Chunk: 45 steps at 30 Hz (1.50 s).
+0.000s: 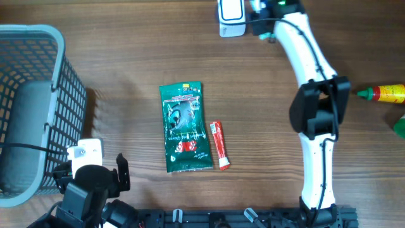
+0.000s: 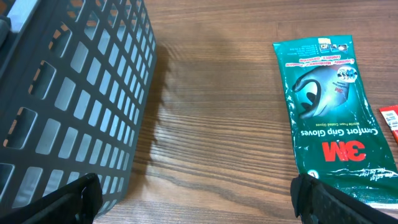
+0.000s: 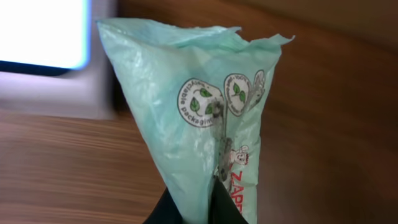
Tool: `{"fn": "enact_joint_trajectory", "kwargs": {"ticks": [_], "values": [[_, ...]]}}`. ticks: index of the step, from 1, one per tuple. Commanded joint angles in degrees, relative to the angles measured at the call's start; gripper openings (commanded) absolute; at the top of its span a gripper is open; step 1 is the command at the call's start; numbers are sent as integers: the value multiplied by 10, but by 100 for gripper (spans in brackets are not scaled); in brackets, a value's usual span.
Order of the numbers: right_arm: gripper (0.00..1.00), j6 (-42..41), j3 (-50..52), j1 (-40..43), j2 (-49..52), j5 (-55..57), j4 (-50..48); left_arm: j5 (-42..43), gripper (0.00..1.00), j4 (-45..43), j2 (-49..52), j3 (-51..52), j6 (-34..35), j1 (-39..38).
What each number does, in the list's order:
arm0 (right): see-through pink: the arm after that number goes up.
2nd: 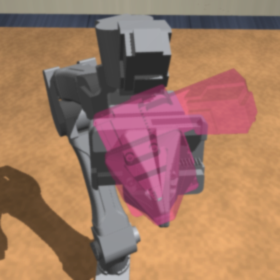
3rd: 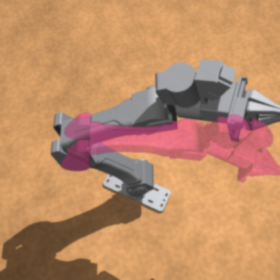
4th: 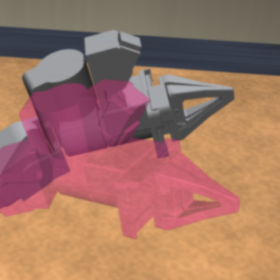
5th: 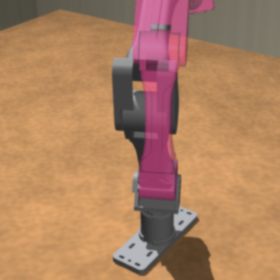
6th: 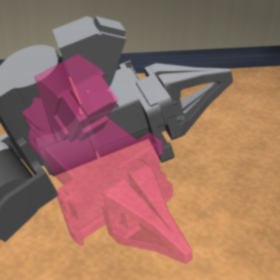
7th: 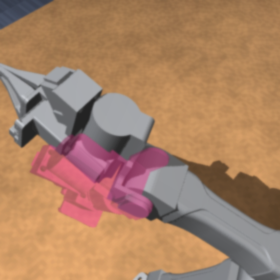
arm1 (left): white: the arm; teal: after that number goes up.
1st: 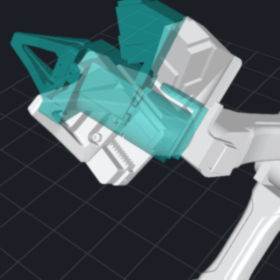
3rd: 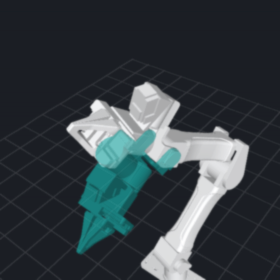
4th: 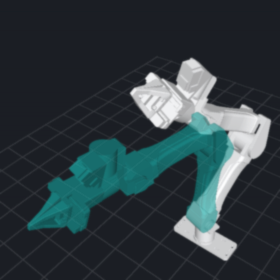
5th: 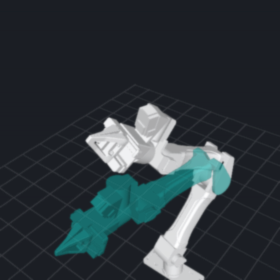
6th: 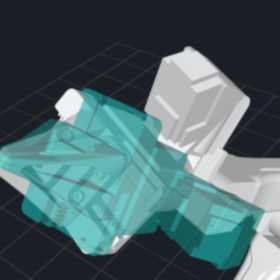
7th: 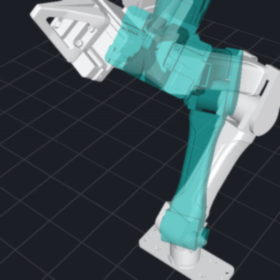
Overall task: Scan the item barcode
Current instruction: 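Carry the mint-green pack to the right and drop it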
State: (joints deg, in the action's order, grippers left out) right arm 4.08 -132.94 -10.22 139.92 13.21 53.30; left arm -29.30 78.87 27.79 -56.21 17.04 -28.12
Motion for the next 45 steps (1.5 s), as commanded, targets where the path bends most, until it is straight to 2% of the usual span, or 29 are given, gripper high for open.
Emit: {"fn": "enact_joint_trajectory", "kwargs": {"ticks": [1, 9, 14, 15, 16, 17, 18, 22, 26, 30, 33, 37, 41, 45], "values": [[4, -91, 4, 100, -16, 50, 19, -2, 100, -1, -3, -1, 1, 0], [7, -151, 70, 307, -14, 48, 10, -2, 100, -1, -3, -1, 1, 0], [23, -203, 97, 373, -14, 49, 31, -2, 100, -1, -3, -1, 1, 0], [40, -231, 96, 381, -15, 49, 42, -2, 100, -1, -3, -1, 1, 0], [79, -275, 95, 392, -17, 49, 60, -2, 100, -1, -3, -1, 1, 0], [94, -309, 95, 399, -21, 44, 75, -2, 100, -1, -3, -1, 1, 0], [100, -320, 95, 403, -27, 31, 83, -2, 100, -1, -3, -1, 1, 0], [100, -311, 95, 396, -77, -82, 95, -2, 100, -1, -3, -1, 1, 0], [100, -310, 95, 341, -166, -220, 103, -2, 100, -1, -3, -1, 1, 0], [100, -283, 95, 235, -212, -239, 158, -2, 100, -1, -3, -1, 1, 0], [100, -272, 96, 137, -213, -239, 238, -2, 100, -1, -3, -1, 1, 0], [100, -197, 96, 33, -213, -293, 308, -2, 100, -1, -3, -1, 1, 0], [100, -136, 97, -19, -231, -344, 389, -2, 100, -1, -3, -1, 1, 0], [100, -130, 134, -40, -327, -354, 388, -2, 100, -1, -3, -1, 1, 0]]}}
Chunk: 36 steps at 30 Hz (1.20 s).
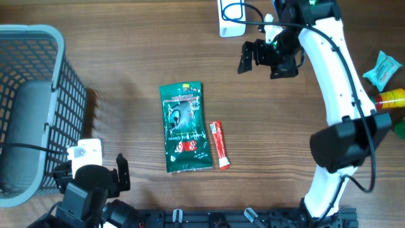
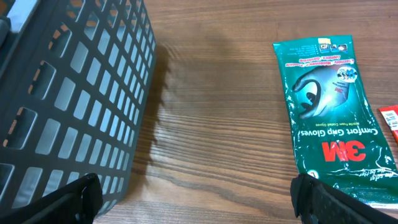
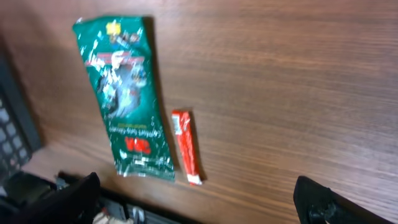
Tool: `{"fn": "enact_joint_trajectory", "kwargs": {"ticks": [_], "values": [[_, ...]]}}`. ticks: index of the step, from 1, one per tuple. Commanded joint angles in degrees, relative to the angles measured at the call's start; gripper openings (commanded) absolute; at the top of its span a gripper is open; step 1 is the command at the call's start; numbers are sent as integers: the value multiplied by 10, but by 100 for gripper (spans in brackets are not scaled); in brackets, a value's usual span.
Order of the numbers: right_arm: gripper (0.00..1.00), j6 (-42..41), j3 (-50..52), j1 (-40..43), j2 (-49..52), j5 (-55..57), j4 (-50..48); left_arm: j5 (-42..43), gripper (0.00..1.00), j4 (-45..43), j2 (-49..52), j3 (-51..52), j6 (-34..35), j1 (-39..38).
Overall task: Scan the item barcode
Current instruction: 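Carry the mint-green pack to the right and drop it, then reach the right gripper to the red stick snack and grasp it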
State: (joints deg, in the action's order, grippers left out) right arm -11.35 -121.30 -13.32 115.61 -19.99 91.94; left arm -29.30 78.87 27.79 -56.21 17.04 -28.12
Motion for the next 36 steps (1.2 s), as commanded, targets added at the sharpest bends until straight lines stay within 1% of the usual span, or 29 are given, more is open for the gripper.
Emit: {"fn": "enact_joint_trajectory", "kwargs": {"ticks": [1, 3, 4, 5, 6, 8, 9, 10, 11, 12, 14, 16, 21, 23, 27, 29, 33, 35, 36], "values": [[100, 33, 41, -16, -123, -22, -1, -2, 100, -1, -3, -1, 1, 0], [100, 38, 110, -34, -191, -19, -31, -2, 100, -1, -3, -1, 1, 0], [100, 32, 167, -46, -231, -20, -56, -2, 100, -1, -3, -1, 1, 0], [100, 2, 244, -61, -277, -19, -96, -2, 100, -1, -3, -1, 1, 0], [100, -15, 287, -68, -301, -19, -122, -2, 100, -1, -3, -1, 1, 0], [100, -80, 438, -87, -370, -20, -232, -2, 100, -1, -3, -1, 1, 0], [100, -126, 532, -93, -398, -30, -297, -2, 100, -1, -3, -1, 1, 0], [97, -131, 597, -95, -409, -63, -344, -2, 100, -1, -3, -1, 1, 0], [89, -126, 654, -96, -411, -100, -395, -2, 100, -1, -3, -1, 1, 0], [77, -126, 721, -99, -406, -138, -461, -2, 100, -1, -3, -1, 1, 0], [69, -129, 788, -107, -389, -171, -549, -2, 100, -1, -3, -1, 1, 0], [69, -128, 814, -118, -366, -169, -588, -2, 100, -1, -3, -1, 1, 0], [70, -144, 814, -144, -313, -119, -620, -2, 100, -1, -3, -1, 1, 0], [69, -148, 814, -160, -276, -111, -629, -2, 100, -1, -3, -1, 1, 0], [60, -163, 814, -188, -203, -120, -661, -2, 100, -1, -3, -1, 1, 0], [56, -163, 814, -193, -183, -131, -666, -2, 100, -1, -3, -1, 1, 0], [51, -173, 814, -193, -178, -127, -667, -2, 100, -1, -3, -1, 1, 0], [42, -185, 814, -193, -178, -119, -666, -2, 100, -1, -3, -1, 1, 0], [34, -191, 814, -193, -178, -114, -664, -2, 100, -1, -3, -1, 1, 0]]}}
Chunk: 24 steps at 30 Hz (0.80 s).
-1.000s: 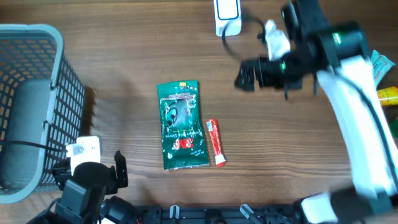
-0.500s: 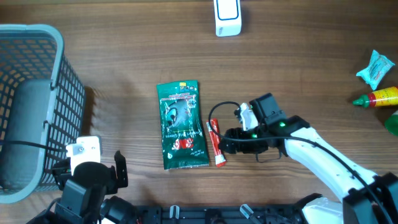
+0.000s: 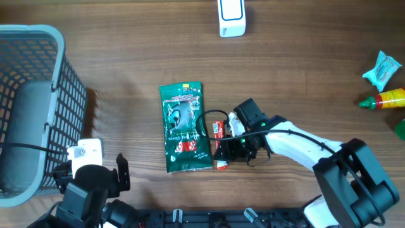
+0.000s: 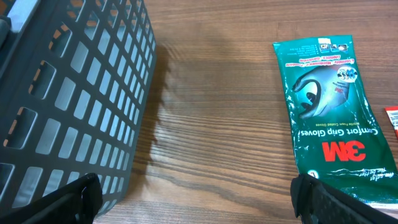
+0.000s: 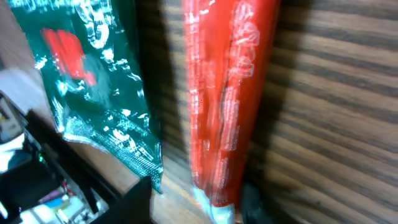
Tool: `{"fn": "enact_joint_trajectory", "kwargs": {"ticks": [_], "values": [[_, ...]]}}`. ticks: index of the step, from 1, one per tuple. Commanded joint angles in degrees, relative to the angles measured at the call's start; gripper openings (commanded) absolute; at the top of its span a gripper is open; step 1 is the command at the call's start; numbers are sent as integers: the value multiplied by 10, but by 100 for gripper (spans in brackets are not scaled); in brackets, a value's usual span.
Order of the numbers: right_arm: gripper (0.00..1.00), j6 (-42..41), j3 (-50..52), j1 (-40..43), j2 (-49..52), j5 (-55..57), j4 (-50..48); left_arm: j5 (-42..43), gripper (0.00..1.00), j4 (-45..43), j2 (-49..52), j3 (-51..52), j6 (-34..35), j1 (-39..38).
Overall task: Scan the item barcode
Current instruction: 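Reach the right gripper to the red stick snack and grasp it, then lift the red stick snack to the white scanner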
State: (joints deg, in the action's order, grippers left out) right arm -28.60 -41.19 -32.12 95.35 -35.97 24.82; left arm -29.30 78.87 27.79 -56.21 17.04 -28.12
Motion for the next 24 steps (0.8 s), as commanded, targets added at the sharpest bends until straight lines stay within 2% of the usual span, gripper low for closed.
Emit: {"fn": "enact_joint_trajectory", "kwargs": {"ticks": [1, 2, 3, 8, 11, 15, 19, 24], "values": [[25, -25, 12, -5, 24, 49, 8, -2, 100, -1, -3, -1, 1, 0], [13, -35, 12, -5, 24, 57, 10, -2, 100, -1, -3, -1, 1, 0], [4, -46, 12, -5, 24, 64, 13, -2, 100, -1, -3, -1, 1, 0], [5, -28, 0, -4, 15, 64, 26, -2, 100, -1, -3, -1, 1, 0], [5, -1, -27, -4, -33, 134, 89, -2, 100, -1, -3, -1, 1, 0], [5, 78, -51, -4, -168, 137, 142, -2, 100, -1, -3, -1, 1, 0], [5, 178, -51, -5, -325, 31, 165, -2, 100, -1, -3, -1, 1, 0], [4, 184, -51, -5, -484, 11, 230, -2, 100, -1, -3, -1, 1, 0]]}}
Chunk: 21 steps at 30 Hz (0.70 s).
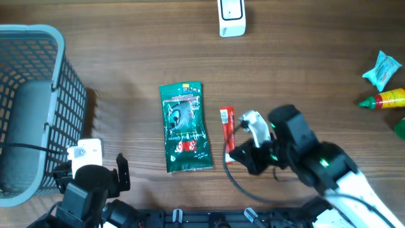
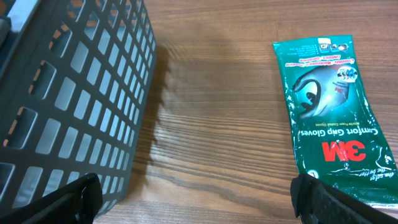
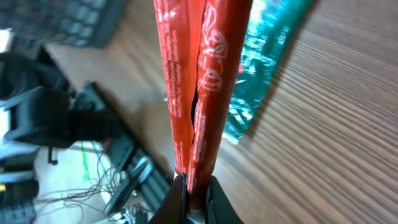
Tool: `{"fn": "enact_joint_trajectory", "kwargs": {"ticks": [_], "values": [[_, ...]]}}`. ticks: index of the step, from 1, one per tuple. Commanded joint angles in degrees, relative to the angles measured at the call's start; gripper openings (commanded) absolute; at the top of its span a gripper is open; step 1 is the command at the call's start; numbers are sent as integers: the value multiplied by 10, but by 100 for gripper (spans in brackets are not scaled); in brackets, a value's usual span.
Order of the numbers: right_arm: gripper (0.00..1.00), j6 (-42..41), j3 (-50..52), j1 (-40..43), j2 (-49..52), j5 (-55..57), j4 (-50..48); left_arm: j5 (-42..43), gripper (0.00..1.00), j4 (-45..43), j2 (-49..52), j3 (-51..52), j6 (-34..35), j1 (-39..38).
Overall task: Scan the item barcode
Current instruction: 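Lift the red stick snack to the white scanner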
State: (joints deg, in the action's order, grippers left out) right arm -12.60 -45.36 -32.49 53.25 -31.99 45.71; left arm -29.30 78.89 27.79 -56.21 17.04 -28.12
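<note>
A red stick packet (image 1: pixel 226 130) hangs off the table, just right of the green 3M glove pack (image 1: pixel 185 126). My right gripper (image 1: pixel 235 154) is shut on its lower end. In the right wrist view the packet (image 3: pixel 200 74) rises from the closed jaws of that gripper (image 3: pixel 194 198), with the green pack (image 3: pixel 267 68) behind it. The white scanner (image 1: pixel 230 16) stands at the table's far edge. My left gripper (image 2: pixel 199 205) rests open near the front edge, between the basket (image 2: pixel 68 93) and the glove pack (image 2: pixel 329 118).
A grey mesh basket (image 1: pixel 38 76) fills the left side. At the right edge lie a mint-green bag (image 1: pixel 381 68), a red sauce bottle (image 1: pixel 387 96) and a green object (image 1: pixel 400 126). Bare wood stretches between the scanner and the packs.
My right gripper was down at the red packet lying on the table beside the glove pack. Now it is shut on the packet and holds it off the table, slightly further right.
My right gripper held the mint-green bag by the scanner. Then the bag lay at the right by the sauce bottle, with the gripper open over the table. Then it was low at the red packet, which it now holds raised. The left arm stayed still.
</note>
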Motion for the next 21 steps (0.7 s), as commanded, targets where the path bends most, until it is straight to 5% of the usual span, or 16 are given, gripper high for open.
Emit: {"fn": "enact_joint_trajectory", "kwargs": {"ticks": [1, 12, 21], "values": [[4, 8, -9, -1, -89, -29, 32, -2, 100, -2, -3, -1, 1, 0], [5, -15, -9, -1, -106, 3, 82, -2, 100, -2, -3, -1, 1, 0], [5, -9, -9, -1, 65, 320, -217, -2, 100, -2, -3, -1, 1, 0]]}}
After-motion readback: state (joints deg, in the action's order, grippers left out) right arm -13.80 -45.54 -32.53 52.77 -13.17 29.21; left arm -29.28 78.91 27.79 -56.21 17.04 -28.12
